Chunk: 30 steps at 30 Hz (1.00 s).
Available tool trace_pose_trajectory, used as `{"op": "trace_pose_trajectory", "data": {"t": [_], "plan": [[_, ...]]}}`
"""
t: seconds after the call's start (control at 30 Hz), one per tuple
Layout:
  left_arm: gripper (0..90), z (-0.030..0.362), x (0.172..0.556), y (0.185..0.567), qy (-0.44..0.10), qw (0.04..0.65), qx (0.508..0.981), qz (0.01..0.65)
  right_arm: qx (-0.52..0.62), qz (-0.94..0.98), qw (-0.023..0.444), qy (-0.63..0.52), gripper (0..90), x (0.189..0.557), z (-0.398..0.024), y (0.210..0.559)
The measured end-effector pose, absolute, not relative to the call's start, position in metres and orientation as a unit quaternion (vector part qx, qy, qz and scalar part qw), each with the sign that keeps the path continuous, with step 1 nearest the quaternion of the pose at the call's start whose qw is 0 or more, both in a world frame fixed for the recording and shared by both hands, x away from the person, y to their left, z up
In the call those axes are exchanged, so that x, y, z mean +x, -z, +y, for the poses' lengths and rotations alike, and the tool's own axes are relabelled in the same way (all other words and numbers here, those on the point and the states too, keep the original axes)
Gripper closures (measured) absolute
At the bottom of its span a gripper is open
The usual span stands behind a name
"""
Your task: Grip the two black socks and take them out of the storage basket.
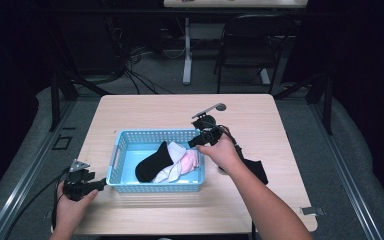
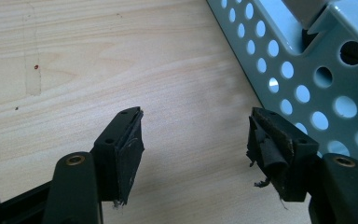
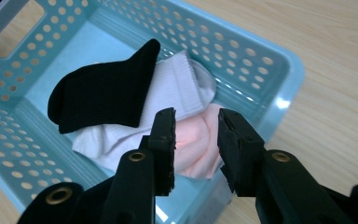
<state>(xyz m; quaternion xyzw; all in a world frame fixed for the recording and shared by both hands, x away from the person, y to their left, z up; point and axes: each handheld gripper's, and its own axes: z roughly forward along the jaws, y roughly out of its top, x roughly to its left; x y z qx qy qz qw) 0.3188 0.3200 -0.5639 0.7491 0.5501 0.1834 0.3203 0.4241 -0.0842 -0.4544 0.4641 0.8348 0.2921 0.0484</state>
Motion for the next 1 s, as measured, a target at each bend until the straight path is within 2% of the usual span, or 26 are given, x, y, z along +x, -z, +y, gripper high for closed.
{"op": "trace_pose_trajectory", "data": {"t": [0.6,1.0], "plan": [[33.3,0.323,0.318,0.561,-0.190,0.325,0.743,0.554,0.445,0.860,0.013,-0.249,66.6,0.444,-0.016,0.491],[35.8,0.324,0.317,0.561,-0.189,0.328,0.743,0.552,0.441,0.868,0.010,-0.228,63.1,0.451,0.006,0.509]]}}
